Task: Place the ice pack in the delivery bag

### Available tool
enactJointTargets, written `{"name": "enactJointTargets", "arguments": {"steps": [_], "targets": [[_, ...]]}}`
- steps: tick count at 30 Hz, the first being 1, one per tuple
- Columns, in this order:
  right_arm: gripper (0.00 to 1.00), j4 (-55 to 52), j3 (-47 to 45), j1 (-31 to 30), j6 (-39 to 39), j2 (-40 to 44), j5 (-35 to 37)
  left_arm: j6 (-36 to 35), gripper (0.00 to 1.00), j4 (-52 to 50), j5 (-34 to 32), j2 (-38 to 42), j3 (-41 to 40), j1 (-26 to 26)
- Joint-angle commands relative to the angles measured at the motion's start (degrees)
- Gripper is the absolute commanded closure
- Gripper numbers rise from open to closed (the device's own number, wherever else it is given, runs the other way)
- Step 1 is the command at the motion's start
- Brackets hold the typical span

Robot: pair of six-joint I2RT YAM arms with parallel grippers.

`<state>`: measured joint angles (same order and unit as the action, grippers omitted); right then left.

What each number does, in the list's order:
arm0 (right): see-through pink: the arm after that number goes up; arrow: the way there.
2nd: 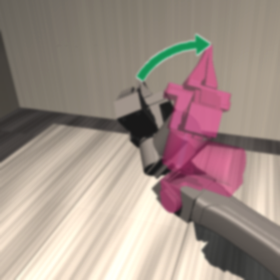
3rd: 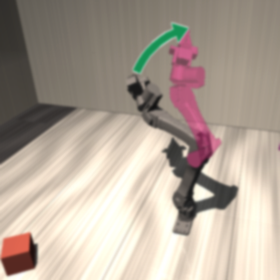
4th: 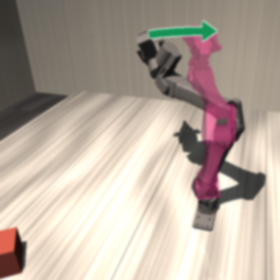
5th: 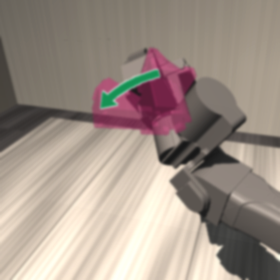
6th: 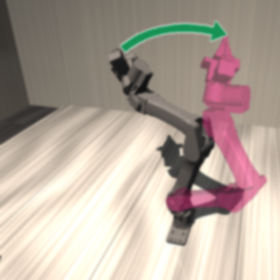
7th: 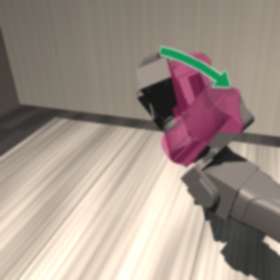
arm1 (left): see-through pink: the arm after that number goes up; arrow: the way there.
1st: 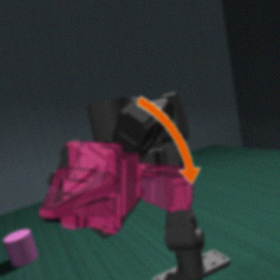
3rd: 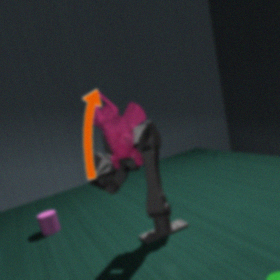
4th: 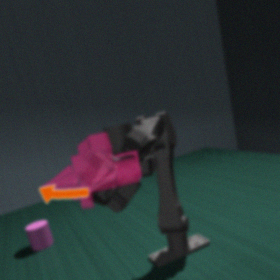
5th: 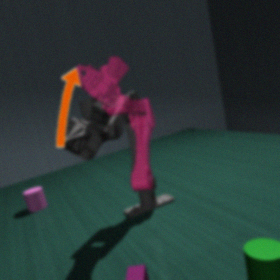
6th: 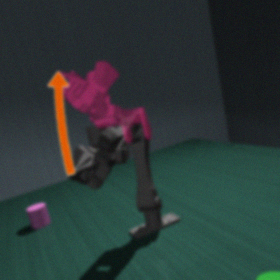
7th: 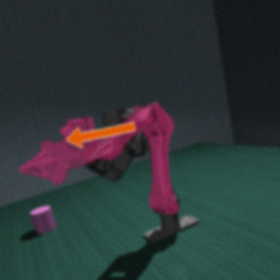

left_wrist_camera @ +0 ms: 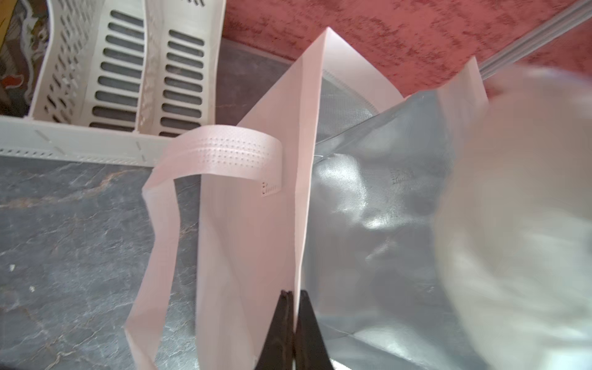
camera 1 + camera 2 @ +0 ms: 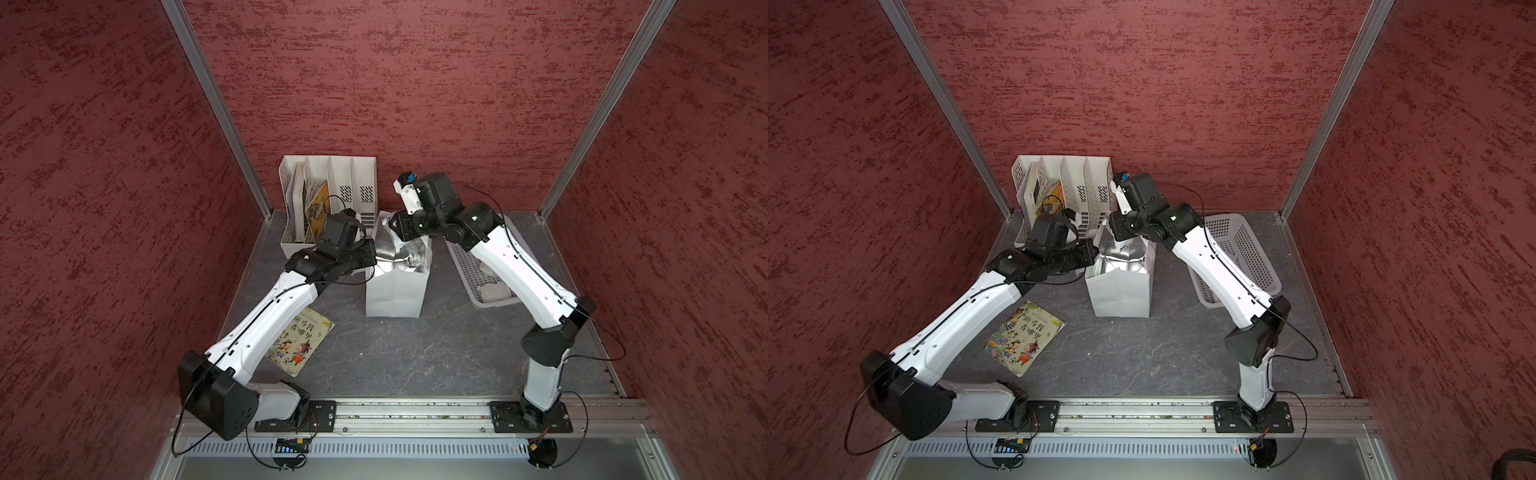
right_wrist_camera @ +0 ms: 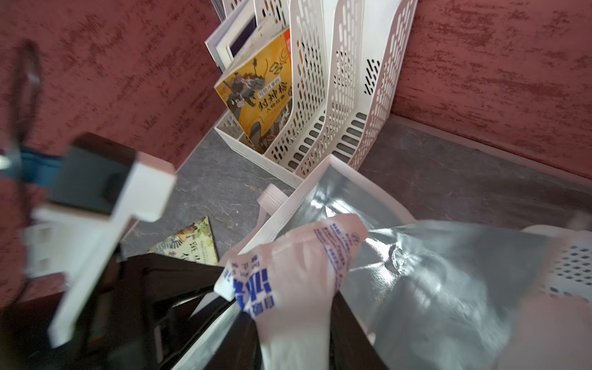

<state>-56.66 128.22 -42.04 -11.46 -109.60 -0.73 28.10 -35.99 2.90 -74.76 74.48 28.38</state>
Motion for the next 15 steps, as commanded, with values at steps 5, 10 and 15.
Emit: {"name": "enactJointTargets", "arguments": {"steps": [5, 10, 15], "targets": [[0.54, -8.13, 1.85, -0.85, 2.58, -2.69, 6.21, -1.78, 1.00, 3.96, -0.95, 4.11, -0.78, 1.41], [0.32, -5.53, 0.87, -0.85, 4.19, 0.55, -0.96, -1.05, 1.00, 3.71, -0.54, 3.99, -1.95, 1.50], [0.22, 11.05, -13.92, -0.11, 5.83, 18.41, -4.11, -1.22, 1.00, 3.55, -0.34, 4.48, -2.21, 1.58]]}}
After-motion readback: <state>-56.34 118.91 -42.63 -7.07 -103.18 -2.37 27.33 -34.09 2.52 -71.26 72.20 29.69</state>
